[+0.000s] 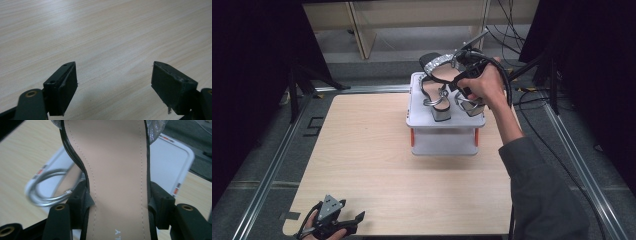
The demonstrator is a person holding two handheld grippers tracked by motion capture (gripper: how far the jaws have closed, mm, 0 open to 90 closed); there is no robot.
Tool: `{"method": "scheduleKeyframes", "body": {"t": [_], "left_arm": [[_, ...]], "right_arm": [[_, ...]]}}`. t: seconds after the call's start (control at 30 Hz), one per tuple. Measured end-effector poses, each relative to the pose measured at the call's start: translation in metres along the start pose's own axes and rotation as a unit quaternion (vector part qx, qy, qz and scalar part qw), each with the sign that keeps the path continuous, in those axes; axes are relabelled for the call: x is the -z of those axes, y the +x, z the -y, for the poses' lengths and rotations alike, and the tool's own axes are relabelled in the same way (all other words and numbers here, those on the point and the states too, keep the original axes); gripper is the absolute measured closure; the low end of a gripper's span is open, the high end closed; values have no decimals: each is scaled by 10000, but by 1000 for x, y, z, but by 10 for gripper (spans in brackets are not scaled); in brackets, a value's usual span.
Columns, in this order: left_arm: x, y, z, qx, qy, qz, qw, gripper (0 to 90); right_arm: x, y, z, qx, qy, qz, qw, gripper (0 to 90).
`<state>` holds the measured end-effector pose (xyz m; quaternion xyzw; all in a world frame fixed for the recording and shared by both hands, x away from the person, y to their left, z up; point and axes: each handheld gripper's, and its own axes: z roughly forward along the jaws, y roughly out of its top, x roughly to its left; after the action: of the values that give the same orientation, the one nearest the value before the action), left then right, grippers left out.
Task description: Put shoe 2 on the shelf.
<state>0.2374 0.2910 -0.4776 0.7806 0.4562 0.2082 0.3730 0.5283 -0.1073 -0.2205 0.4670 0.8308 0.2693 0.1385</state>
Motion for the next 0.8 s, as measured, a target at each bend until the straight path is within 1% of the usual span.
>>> {"method": "scheduleKeyframes", "body": {"t": [0.03, 0.07, 0.1, 0.13, 0.17, 0.2, 0.23, 0.27, 0.33, 0.37, 0.4, 0.43, 0.47, 0.5, 0.53, 0.57, 0.6, 0.63, 0.67, 0.7, 0.73, 0.77, 0.8], "left_arm": [[0, 0, 0, 0, 0, 0, 10000, 206], [0, -1, 0, 58, -34, 30, 10000, 206], [0, -1, 0, 66, -34, 28, 10000, 206], [0, -1, 0, 70, -33, 30, 10000, 206], [0, -1, 0, 61, -32, 22, 10000, 206], [0, 0, 0, -26, 12, 8, 10000, 206], [0, 0, 0, -26, 12, 8, 10000, 206], [0, 0, 0, -6, 2, 19, 10000, 206], [0, 0, 0, -31, -19, 50, 10000, 206], [0, 0, 0, -29, -20, 51, 10000, 206], [1, 0, 0, -22, -12, 53, 10000, 206], [1, -1, 0, 54, -30, 62, 10000, 206], [1, -1, 0, 60, -48, 73, 9999, 206], [1, -2, 0, 57, -49, 77, 9999, 206], [1, -2, 1, 67, -40, 70, 9999, 206], [1, -1, 0, 17, -53, 94, 9999, 206], [1, -1, 0, 48, -72, 95, 9999, 206], [1, -1, 0, 48, -72, 95, 9999, 206], [1, -1, 0, 71, -74, 73, 9999, 206], [1, -1, 0, 71, -74, 73, 9999, 206], [1, -1, 0, 24, -67, 92, 9999, 206], [1, -1, 0, 24, -67, 92, 9999, 206], [1, 0, 0, -97, -37, 82, 9999, 206]], "right_arm": [[0, 0, 0, 0, 0, 0, 10000, 428], [-7, -9, -1, -203, 76, 149, 9997, 428], [-7, -9, -1, -203, 76, 149, 9997, 428], [-11, -13, -2, -291, 109, 205, 9993, 428], [-14, -16, -3, -394, 134, 269, 9988, 428], [-20, -22, -4, -554, 213, 383, 9975, 428], [-20, -22, -4, -554, 213, 383, 9975, 428], [-23, -24, -4, -611, 230, 449, 9969, 428], [-28, -29, -5, -769, 272, 518, 9953, 428], [-32, -32, -6, -887, 328, 601, 9937, 427], [-32, -32, -6, -887, 328, 601, 9937, 427], [-34, -32, -6, -1028, 406, 608, 9920, 428], [-39, -33, -7, -1135, 474, 727, 9897, 428], [-39, -33, -7, -1135, 474, 727, 9897, 428], [-44, -37, -6, -1063, 501, 829, 9896, 428], [-44, -37, -6, -1063, 501, 829, 9896, 428], [-47, -37, -7, -1188, 557, 879, 9874, 428], [-47, -37, -7, -1188, 557, 879, 9874, 428], [-49, -37, -7, -1272, 610, 870, 9862, 428], [-49, -37, -7, -1272, 610, 870, 9862, 428], [-51, -37, -8, -1354, 693, 922, 9841, 428], [-51, -37, -8, -1354, 693, 922, 9841, 428], [-55, -38, -7, -1261, 675, 963, 9850, 427]]}}
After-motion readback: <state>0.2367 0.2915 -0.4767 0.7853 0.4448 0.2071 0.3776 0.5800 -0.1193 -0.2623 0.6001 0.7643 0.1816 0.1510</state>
